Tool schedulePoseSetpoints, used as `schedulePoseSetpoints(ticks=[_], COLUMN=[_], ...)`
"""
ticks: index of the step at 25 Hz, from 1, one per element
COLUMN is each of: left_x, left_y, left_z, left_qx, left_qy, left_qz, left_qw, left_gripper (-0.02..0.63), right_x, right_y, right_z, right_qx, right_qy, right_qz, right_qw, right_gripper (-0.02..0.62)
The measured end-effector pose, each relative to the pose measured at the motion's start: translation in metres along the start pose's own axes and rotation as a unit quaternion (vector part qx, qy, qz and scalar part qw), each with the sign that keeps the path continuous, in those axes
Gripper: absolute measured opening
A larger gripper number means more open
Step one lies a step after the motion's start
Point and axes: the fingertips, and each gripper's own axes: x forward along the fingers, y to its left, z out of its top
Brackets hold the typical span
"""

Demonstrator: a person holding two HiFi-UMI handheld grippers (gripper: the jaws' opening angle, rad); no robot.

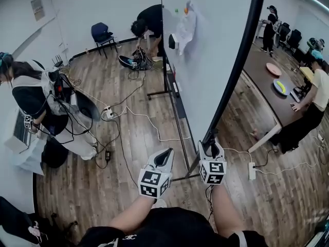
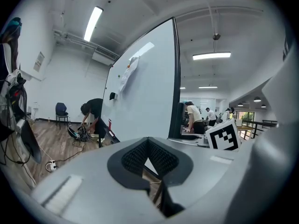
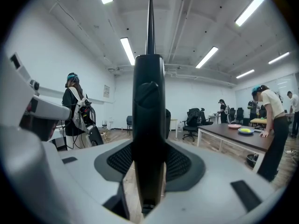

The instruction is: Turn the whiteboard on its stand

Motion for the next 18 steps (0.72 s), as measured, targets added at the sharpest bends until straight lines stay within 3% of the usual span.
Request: schedulePoseSetpoints(ticks=[18], left_x=[-0.017], left_y=[-0.097], left_z=[-0.012], left_qx=[-0.013], left_qy=[-0.002], left_qz=[0.021], left_qw=[0.9997], left_gripper=[0.009], right_x=[-0.081], right_y=[-0.024], right_z=[-0.012], right_qx=[-0.003], right_qy=[-0.004], right_qz=[0.014], right_qw=[1.000], right_gripper=[0.196])
